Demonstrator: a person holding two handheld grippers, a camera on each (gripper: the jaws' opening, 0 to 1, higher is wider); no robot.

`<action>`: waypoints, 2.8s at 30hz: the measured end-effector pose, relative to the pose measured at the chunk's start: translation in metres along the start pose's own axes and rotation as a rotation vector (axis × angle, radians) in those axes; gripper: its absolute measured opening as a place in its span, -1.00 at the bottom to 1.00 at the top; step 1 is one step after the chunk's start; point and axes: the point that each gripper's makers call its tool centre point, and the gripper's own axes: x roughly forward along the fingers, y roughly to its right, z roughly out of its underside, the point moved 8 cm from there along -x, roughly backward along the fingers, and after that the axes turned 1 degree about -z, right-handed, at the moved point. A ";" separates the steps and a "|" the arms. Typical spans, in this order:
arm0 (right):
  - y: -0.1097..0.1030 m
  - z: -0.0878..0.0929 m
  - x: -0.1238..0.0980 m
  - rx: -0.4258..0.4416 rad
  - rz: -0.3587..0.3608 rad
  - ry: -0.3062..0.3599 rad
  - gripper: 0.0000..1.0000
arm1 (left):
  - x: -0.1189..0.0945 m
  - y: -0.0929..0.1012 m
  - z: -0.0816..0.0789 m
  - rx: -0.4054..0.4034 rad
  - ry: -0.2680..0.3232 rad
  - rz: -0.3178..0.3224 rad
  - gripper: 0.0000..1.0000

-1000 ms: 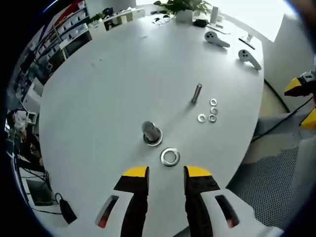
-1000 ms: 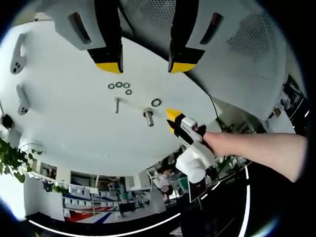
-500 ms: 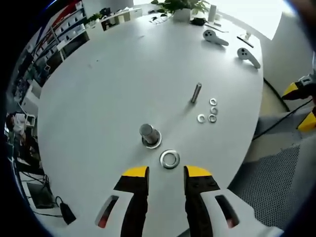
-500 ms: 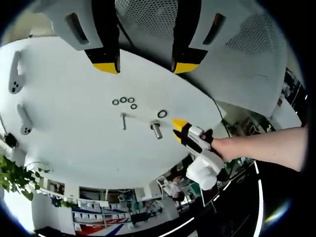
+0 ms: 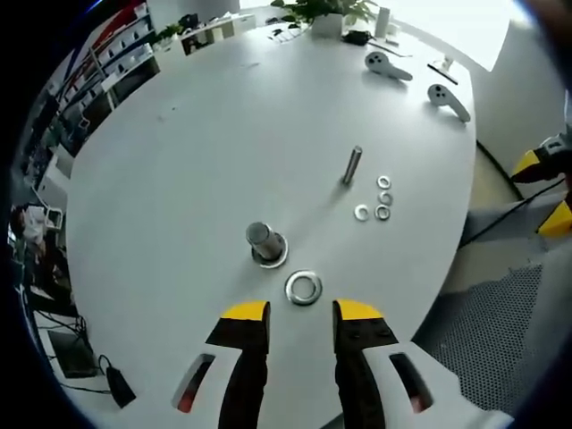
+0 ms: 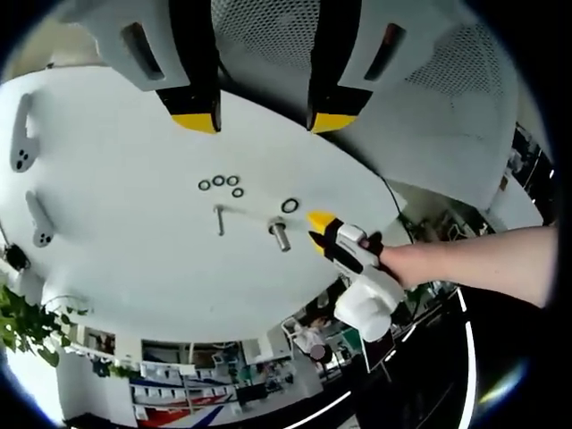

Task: Place the washer onto the threaded stud by aligning its center hole with the stud, sliding it down to the base, and recovering from edge contact or off-axis alignment until the washer reaches the visible bottom stop.

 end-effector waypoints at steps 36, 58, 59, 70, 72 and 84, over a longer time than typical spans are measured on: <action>0.001 -0.001 0.002 0.081 -0.035 0.040 -0.15 | 0.058 0.005 -0.007 -0.025 -0.155 -0.003 -0.44; 0.001 -0.002 0.002 0.098 -0.047 0.052 -0.16 | 0.057 0.004 -0.007 0.047 -0.195 0.015 -0.44; 0.001 -0.002 0.002 0.098 -0.048 0.053 -0.16 | 0.057 0.004 -0.007 0.043 -0.198 0.014 -0.44; 0.000 -0.002 0.002 0.104 -0.059 0.054 -0.16 | 0.059 0.005 -0.012 0.019 -0.250 0.003 -0.43; -0.001 -0.001 0.002 0.104 -0.061 0.052 -0.16 | 0.060 0.004 -0.013 0.018 -0.261 0.006 -0.43; -0.001 0.000 0.004 0.103 -0.068 0.038 -0.16 | 0.060 0.004 -0.012 0.013 -0.264 0.007 -0.43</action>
